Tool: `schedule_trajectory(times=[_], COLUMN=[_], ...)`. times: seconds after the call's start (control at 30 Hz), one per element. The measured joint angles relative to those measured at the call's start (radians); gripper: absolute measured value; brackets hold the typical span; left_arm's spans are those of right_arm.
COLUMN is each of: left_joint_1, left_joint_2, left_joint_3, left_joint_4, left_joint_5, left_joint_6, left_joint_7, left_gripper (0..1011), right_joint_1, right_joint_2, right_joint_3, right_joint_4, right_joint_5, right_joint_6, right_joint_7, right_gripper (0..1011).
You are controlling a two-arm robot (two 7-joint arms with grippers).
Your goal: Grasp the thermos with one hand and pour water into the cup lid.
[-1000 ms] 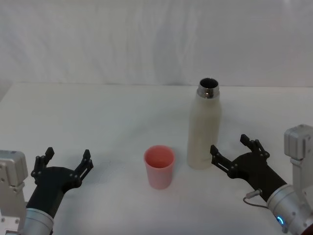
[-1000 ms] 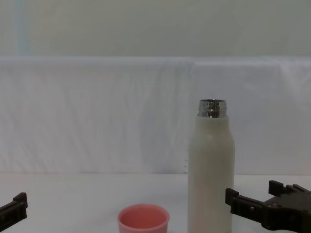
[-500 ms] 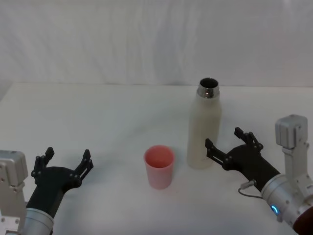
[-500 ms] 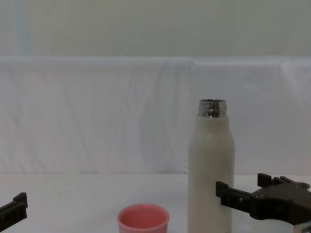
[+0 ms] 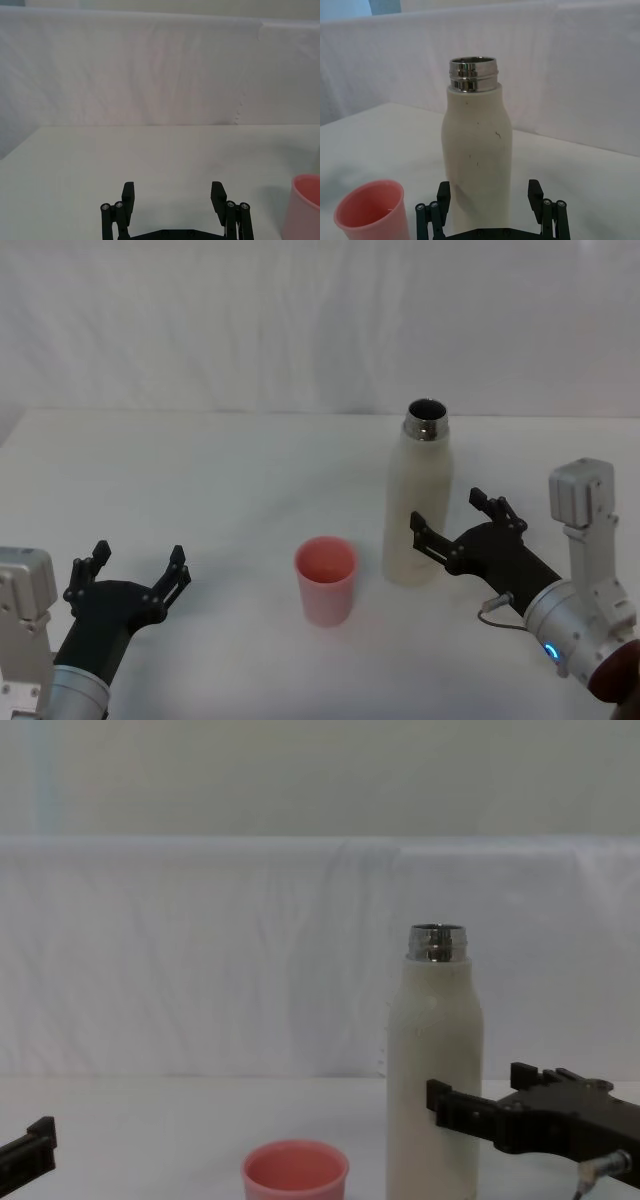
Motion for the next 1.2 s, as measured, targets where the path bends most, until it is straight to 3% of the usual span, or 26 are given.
schedule_trajectory(times=[1.2], left_joint_1=[0.0], left_joint_2=[0.0], left_joint_3=[0.0], left_joint_4=[0.0], left_joint_5=[0.0], left_joint_6=[0.0], left_joint_7=[0.0], left_gripper=[1001], right_joint_1=[0.096], right_joint_2=[-0.028], right_joint_3=[-0.032], right_joint_4=[0.084], right_joint_5=[-0.006], right_joint_6=[-0.006], right_joint_7=[0.004], right_gripper=[1000])
